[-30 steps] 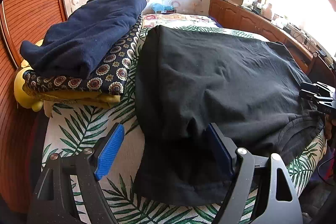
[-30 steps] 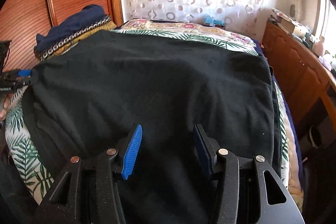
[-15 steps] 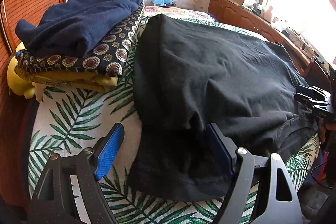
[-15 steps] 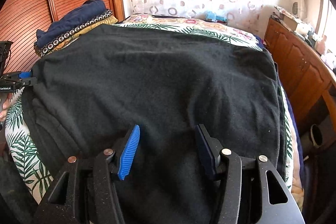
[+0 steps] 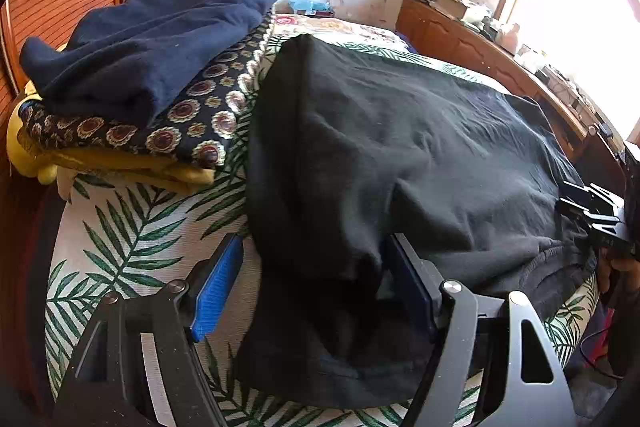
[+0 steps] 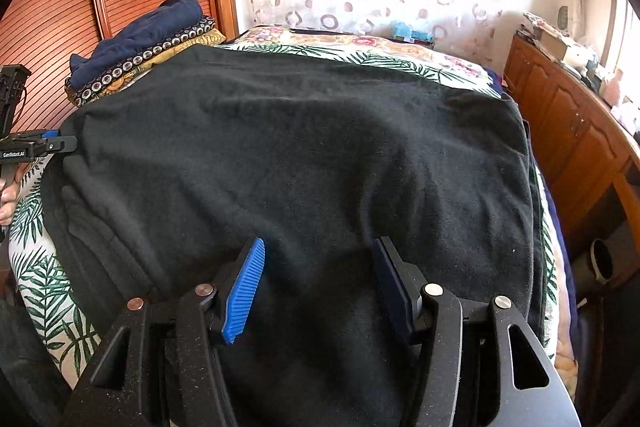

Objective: Fold small clothes

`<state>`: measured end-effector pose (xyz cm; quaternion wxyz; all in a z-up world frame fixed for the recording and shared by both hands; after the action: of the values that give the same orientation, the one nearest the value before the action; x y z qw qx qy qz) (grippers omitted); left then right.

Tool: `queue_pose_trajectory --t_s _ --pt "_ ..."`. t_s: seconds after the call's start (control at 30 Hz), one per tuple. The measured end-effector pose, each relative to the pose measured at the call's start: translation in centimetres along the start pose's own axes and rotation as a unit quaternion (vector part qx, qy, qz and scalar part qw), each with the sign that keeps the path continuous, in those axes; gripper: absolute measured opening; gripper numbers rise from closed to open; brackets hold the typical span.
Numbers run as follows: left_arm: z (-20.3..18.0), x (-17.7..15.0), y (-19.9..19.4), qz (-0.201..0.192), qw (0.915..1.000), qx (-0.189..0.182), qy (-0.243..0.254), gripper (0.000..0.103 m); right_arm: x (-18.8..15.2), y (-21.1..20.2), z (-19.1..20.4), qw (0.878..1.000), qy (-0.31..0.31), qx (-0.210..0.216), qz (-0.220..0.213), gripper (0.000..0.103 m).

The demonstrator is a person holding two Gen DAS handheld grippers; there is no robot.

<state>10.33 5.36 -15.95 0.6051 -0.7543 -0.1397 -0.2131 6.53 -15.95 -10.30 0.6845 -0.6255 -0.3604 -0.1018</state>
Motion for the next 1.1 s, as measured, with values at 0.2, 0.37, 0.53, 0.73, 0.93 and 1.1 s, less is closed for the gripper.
queue_pose_trajectory --t_s 0.2,0.37,0.53,0.73,0.93,1.1 --pt "0.4 0.0 0.3 -0.002 0.9999 -0.013 -0.006 0.068 0.0 0.0 0.0 1.0 0.0 -0.001 0.0 0.059" --pt "0.2 0.2 0.4 -0.002 0.9994 -0.033 -0.006 0.041 -0.1 0.0 -0.1 1.0 0.0 0.0 0.0 0.059" --pt "-1.6 0.4 -0.2 -0.011 0.9982 -0.054 0.021 0.011 -0.1 0.0 -0.1 1.0 0.0 0.0 0.0 0.059" --pt "-5.4 2.7 -2.7 -0.05 0.994 -0.082 0.051 0.011 -0.1 0.0 -0.1 1.0 0.0 0.001 -0.001 0.059" --pt "-9.6 5.4 -3.9 -0.075 0.9875 -0.106 0.09 0.01 -0.1 0.0 -0.2 1.0 0.005 0.0 -0.001 0.059" --pt "-13.7 7.1 -4.1 -0.081 0.9808 -0.118 0.132 0.01 0.0 -1.2 -1.1 1.0 0.015 -0.006 -0.018 0.059"
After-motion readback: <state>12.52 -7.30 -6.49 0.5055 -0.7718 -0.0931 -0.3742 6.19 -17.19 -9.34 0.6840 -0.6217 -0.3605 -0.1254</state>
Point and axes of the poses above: each gripper's, at about its wrist camera, not at the fingertips, and y roughly the way its jaws point, z to its left, x to its top, the point moved 8 cm from there along y, roughly the way its jaws point, and after that the axes turned 10 degrees about z, right-handed, at the moved point
